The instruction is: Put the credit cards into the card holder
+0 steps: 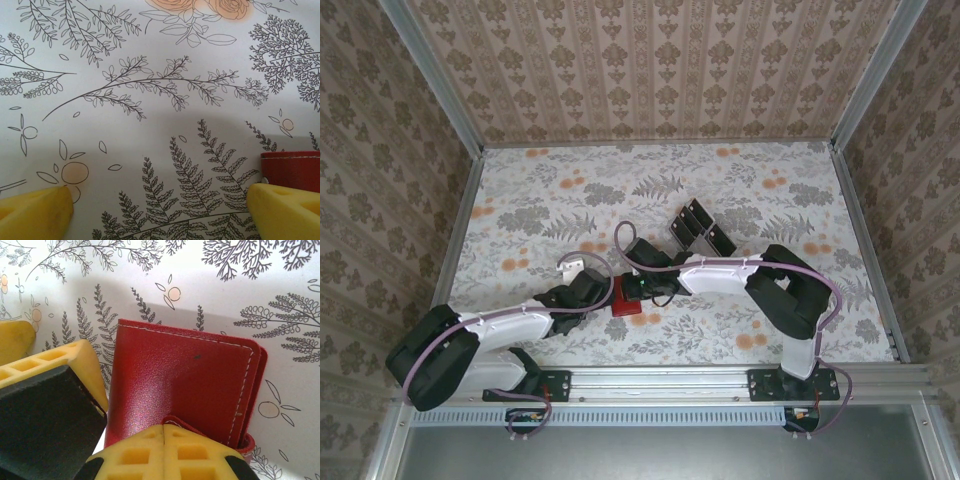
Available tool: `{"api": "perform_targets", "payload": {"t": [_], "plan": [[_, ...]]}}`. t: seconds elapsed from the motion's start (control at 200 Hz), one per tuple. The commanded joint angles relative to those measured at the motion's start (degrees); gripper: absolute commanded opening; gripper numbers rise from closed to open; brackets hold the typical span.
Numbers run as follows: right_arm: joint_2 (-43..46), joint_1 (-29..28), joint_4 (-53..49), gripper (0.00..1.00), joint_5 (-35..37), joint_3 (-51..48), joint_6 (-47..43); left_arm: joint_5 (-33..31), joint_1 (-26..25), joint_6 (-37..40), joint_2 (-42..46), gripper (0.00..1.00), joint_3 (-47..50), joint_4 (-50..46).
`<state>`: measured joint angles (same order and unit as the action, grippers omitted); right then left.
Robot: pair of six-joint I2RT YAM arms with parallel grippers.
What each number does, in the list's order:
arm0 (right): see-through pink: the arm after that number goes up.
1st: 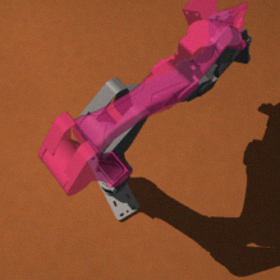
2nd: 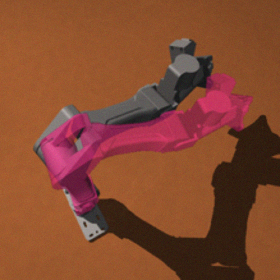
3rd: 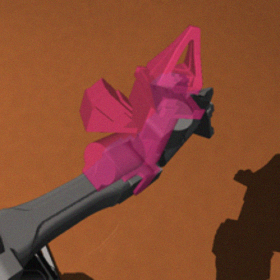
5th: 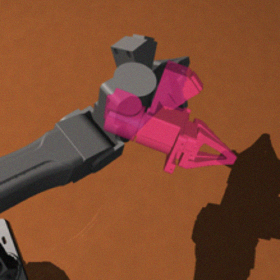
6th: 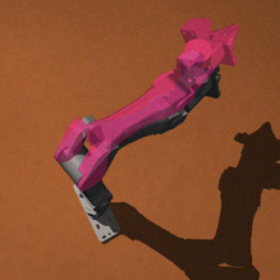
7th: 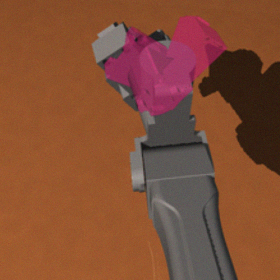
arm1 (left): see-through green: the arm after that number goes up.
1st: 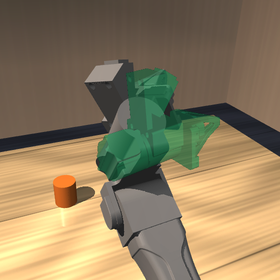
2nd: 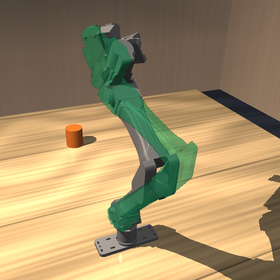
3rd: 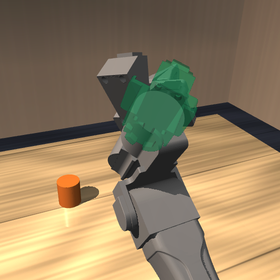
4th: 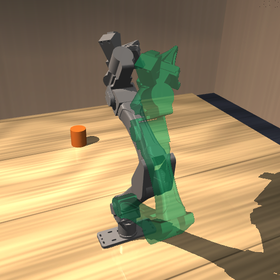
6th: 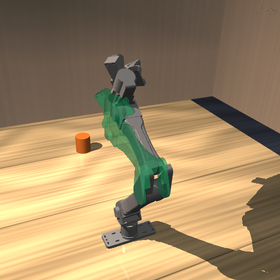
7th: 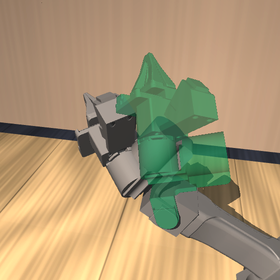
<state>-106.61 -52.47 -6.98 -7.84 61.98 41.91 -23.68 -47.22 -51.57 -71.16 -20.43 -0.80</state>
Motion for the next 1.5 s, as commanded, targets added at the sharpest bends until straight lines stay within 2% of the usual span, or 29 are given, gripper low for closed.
{"api": "perform_targets", "payload": {"t": [0.0,0.145,0.33,0.62,0.675,0.745,0.775,0.86,0.89,1.035,1.19,1.24,1.305,1.38,1.495], "plan": [[-2.9,-1.1,-5.7,0.00,0.5,-4.0,1.5,10.2,-0.3,-2.1,-2.7,1.00,1.7,4.8],[-1.6,-1.1,-5.6,0.00,0.3,-2.9,1.0,10.1,-0.2,-1.9,-2.2,1.00,1.3,4.1],[1.8,-1.0,-7.0,0.31,0.1,2.6,-2.4,9.6,1.5,-0.4,1.2,1.00,-1.7,-1.2],[15.0,0.3,-8.2,0.63,3.6,3.0,-4.9,9.3,10.1,4.4,15.4,1.00,-7.3,-14.6],[18.0,1.4,-8.6,0.72,4.3,2.2,-5.2,8.4,11.7,5.9,18.0,1.00,-8.7,-17.3],[22.2,3.4,-10.1,0.75,5.8,0.9,-6.1,6.2,13.6,7.9,20.9,1.00,-10.7,-20.7],[24.0,4.5,-10.9,0.85,6.6,0.3,-6.6,5.0,14.4,8.9,22.1,1.00,-11.6,-21.9],[29.6,9.0,-13.3,0.89,8.6,-1.5,-8.3,1.4,16.5,11.8,25.0,1.00,-13.6,-23.8],[31.4,10.8,-13.9,0.99,9.1,-2.2,-8.6,0.2,17.3,13.0,25.6,1.00,-14.2,-23.7],[39.2,21.6,-15.2,1.00,13.4,-5.9,-10.4,-7.6,19.7,19.5,27.3,1.00,-14.4,-18.5],[45.4,34.2,-10.6,1.00,19.4,-11.6,-15.2,-13.2,20.8,33.1,28.8,1.00,-7.8,-0.1],[46.3,38.3,-9.6,1.00,21.7,-12.8,-16.0,-13.3,20.8,39.2,28.5,1.00,-6.1,5.7],[46.8,42.9,-7.3,1.00,22.5,-14.5,-18.0,-13.1,23.8,44.4,27.5,1.00,-5.1,10.0],[46.2,46.9,-3.6,1.00,24.8,-16.9,-19.0,-12.2,26.8,46.8,25.3,1.00,-4.8,12.2],[44.2,48.9,4.8,1.00,27.5,-21.6,-23.6,-8.5,32.7,48.6,21.9,1.00,-4.5,13.5]]}}
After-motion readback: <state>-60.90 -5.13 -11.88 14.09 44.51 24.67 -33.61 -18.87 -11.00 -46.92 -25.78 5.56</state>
